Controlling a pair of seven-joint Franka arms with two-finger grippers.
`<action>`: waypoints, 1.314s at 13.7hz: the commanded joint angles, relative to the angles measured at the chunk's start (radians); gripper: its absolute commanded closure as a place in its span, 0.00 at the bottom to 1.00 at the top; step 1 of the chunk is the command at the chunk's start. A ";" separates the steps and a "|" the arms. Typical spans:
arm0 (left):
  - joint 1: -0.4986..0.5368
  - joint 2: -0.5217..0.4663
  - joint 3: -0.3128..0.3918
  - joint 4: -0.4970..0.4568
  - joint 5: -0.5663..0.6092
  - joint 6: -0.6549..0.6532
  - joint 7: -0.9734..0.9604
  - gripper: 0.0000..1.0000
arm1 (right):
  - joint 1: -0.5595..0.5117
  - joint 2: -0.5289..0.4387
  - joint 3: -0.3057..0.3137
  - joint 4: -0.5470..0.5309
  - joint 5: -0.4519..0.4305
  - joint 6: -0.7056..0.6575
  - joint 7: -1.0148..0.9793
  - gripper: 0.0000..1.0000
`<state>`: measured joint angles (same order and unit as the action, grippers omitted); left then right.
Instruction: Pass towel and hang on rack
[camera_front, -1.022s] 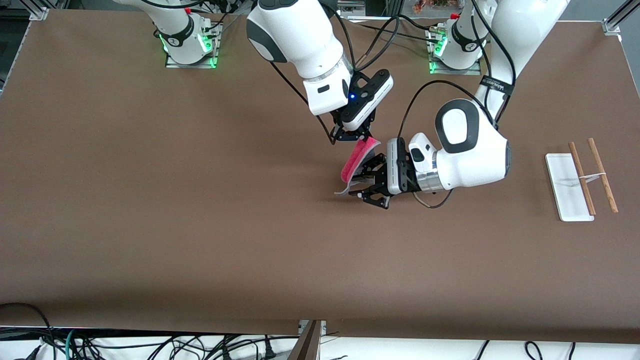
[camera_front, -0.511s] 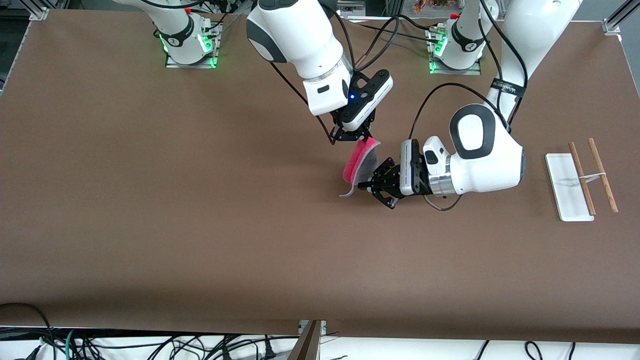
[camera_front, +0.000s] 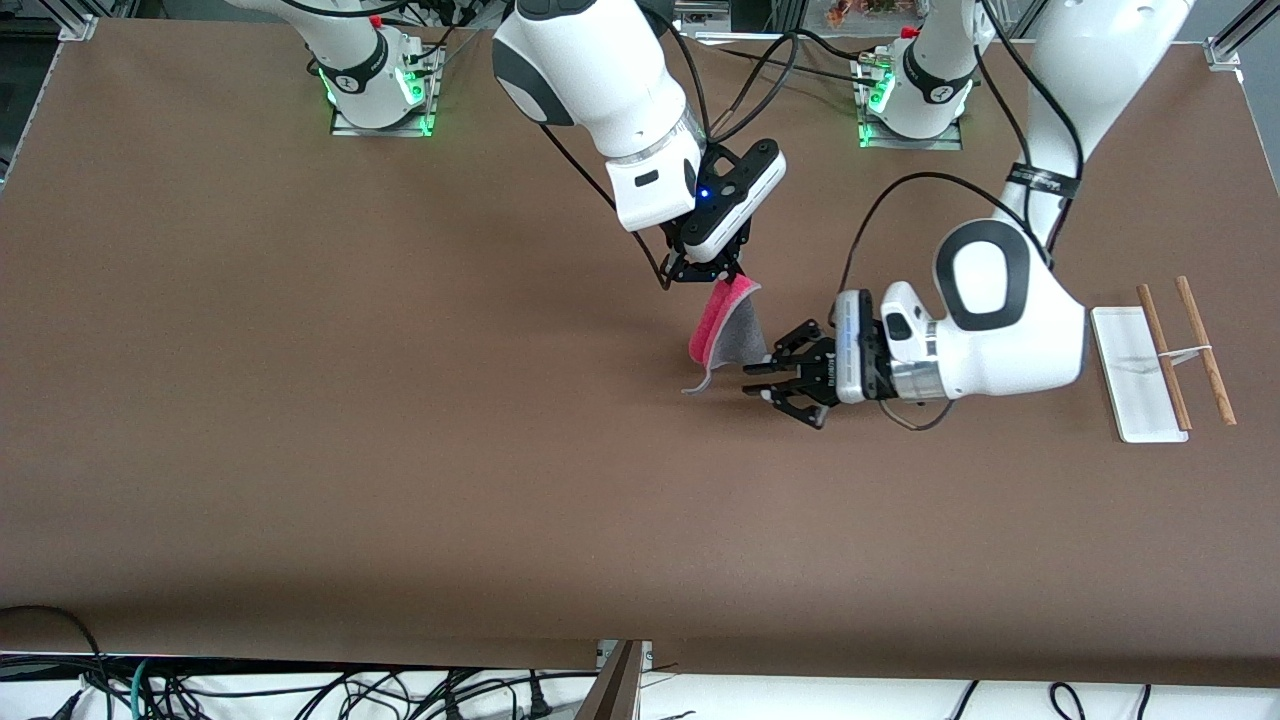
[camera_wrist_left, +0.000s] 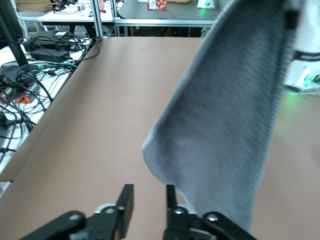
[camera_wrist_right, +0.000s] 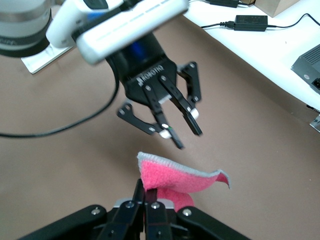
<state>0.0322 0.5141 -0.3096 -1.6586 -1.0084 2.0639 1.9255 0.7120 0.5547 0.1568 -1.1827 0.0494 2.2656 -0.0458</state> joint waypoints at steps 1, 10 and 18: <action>0.072 0.037 -0.009 -0.013 -0.016 -0.114 0.077 0.00 | 0.000 -0.009 0.000 0.003 0.004 -0.003 -0.003 1.00; 0.049 0.066 -0.020 -0.214 -0.199 -0.045 0.427 0.19 | 0.000 -0.009 0.000 0.003 0.004 -0.003 0.000 1.00; 0.014 0.058 -0.020 -0.236 -0.320 -0.004 0.513 1.00 | 0.000 -0.018 -0.003 0.005 0.006 -0.003 -0.002 1.00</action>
<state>0.0295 0.5980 -0.3294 -1.8731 -1.2987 2.0632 2.3905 0.7113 0.5543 0.1559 -1.1821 0.0494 2.2667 -0.0457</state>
